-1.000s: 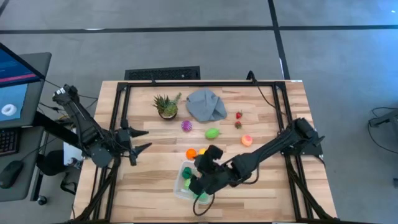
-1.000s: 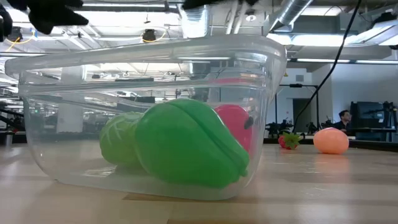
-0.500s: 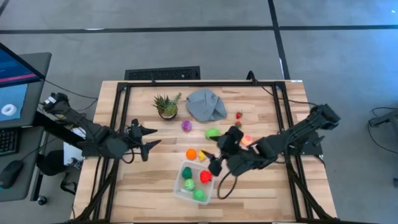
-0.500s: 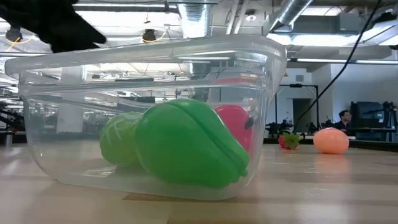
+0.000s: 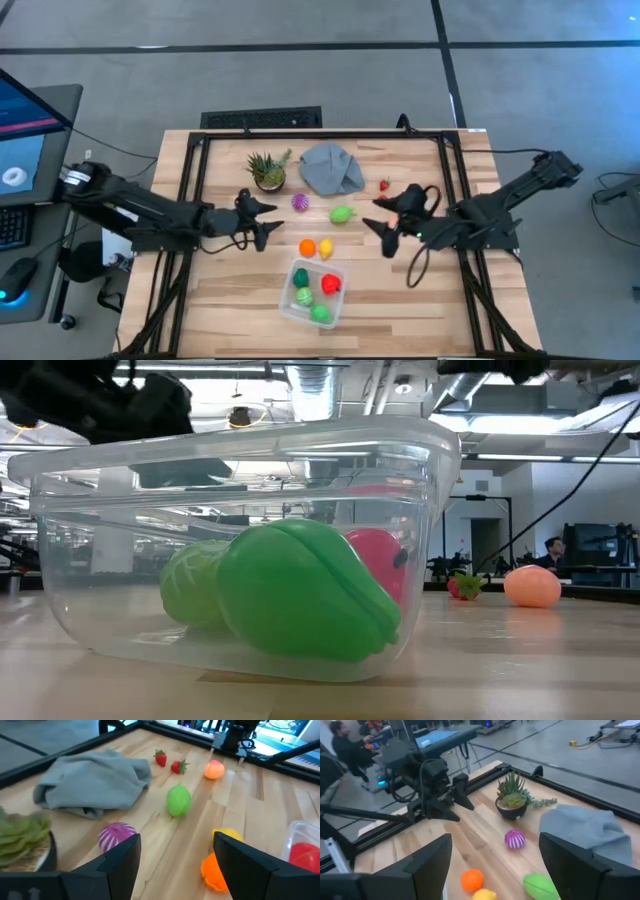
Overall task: Pick and placing Produce into tupperware
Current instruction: Put the onion into the transparent bin
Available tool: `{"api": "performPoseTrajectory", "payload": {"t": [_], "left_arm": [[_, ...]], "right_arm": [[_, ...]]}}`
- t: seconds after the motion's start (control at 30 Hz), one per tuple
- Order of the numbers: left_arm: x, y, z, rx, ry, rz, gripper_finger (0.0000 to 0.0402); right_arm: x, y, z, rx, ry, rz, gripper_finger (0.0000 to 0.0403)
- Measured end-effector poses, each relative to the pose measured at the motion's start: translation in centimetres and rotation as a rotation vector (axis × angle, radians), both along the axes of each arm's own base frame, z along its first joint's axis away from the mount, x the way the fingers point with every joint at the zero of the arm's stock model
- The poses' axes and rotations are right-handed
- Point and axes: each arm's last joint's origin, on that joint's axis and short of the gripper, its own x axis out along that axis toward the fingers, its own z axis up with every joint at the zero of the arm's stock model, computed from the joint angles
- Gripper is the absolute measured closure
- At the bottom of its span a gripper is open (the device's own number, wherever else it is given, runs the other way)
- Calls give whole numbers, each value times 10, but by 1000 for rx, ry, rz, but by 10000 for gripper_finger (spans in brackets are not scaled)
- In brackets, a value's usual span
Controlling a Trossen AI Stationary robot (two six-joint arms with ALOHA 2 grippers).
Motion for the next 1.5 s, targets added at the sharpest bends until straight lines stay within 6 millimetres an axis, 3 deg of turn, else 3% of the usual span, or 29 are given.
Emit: {"api": "performPoseTrajectory", "payload": {"t": [0.37,0.57,1.0,1.37,1.5], "left_arm": [[37,7,-19,-56,-45,40,162],[51,11,-29,-49,12,76,162],[50,26,-36,-31,76,144,162],[47,30,-42,-13,150,168,161],[54,30,-35,11,186,136,158]], "right_arm": [[-55,-28,-32,62,-48,78,81],[-72,-39,-47,112,-73,136,81],[-55,-57,-83,188,-69,195,81],[-48,-67,-84,190,-121,179,81],[-48,-68,-85,191,-117,180,81]]}}
